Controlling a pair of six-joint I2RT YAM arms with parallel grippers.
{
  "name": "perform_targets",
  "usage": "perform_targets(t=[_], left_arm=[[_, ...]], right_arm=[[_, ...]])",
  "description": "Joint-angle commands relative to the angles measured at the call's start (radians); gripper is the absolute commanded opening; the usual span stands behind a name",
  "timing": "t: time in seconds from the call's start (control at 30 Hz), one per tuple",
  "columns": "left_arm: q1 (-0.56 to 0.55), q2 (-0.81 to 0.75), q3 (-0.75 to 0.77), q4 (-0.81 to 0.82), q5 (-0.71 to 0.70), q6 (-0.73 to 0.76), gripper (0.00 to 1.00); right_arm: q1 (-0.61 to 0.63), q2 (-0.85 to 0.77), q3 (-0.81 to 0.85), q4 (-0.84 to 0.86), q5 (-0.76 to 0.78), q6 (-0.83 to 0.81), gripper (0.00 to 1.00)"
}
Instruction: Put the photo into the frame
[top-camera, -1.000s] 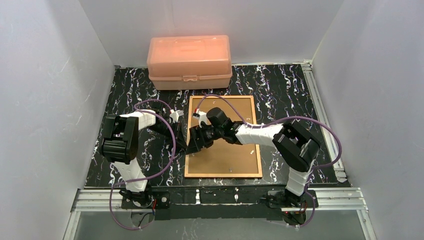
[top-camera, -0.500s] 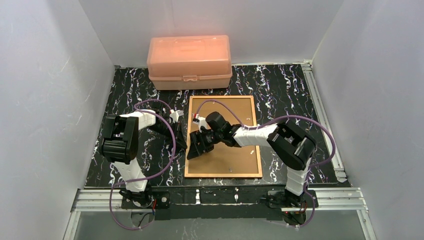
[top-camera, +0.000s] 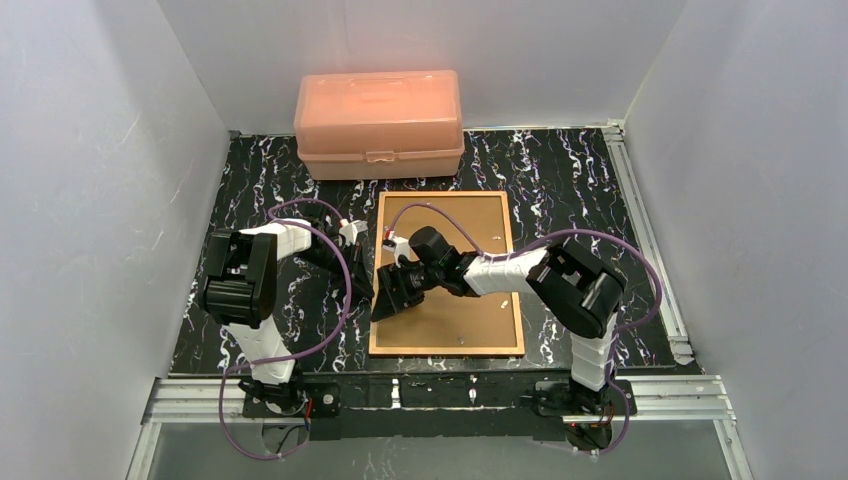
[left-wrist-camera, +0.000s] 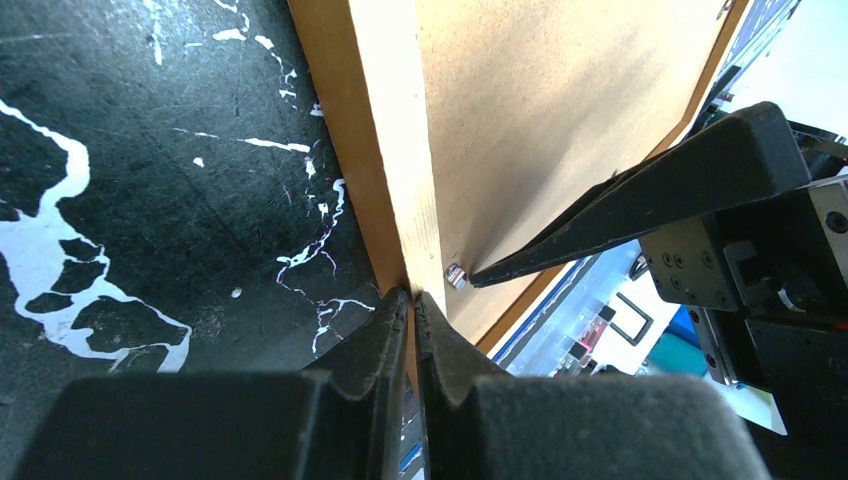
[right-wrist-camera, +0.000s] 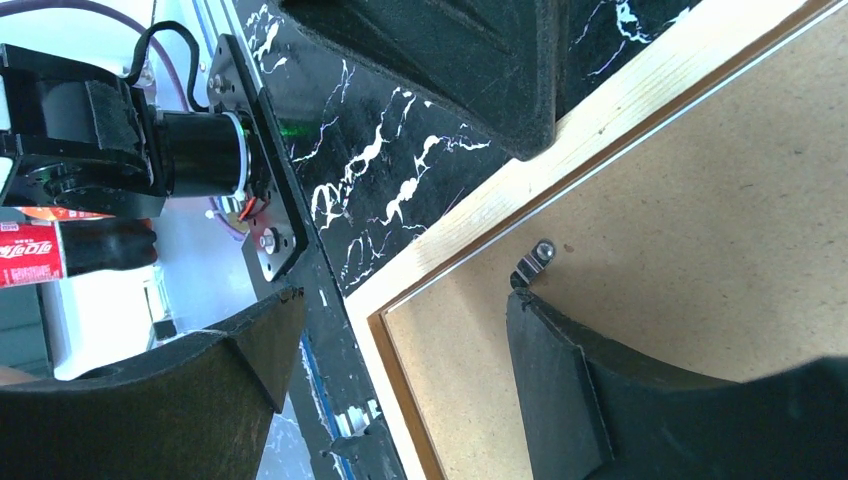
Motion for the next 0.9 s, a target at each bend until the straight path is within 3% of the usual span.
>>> perform_targets(t=[0.0,0.63,0.87], left_arm=[[-0.007,0.008,0.009,-0.02,-0.001,0.014,0.05],[-0.007,0.003,0.006,-0.024,0.0,0.014,0.04],[-0.006,0.003,0.013,-0.031,-0.001,0.014,0.03]], right_arm=[[0.011,0.019,0.003,0.036,-0.011,0.004,0.81],[0.012,0.05,0.022,0.058,-0.009,-0.002,0.8],[-0.005,-0.052,0.004,0.013,-0.006,-0.026,0.8]])
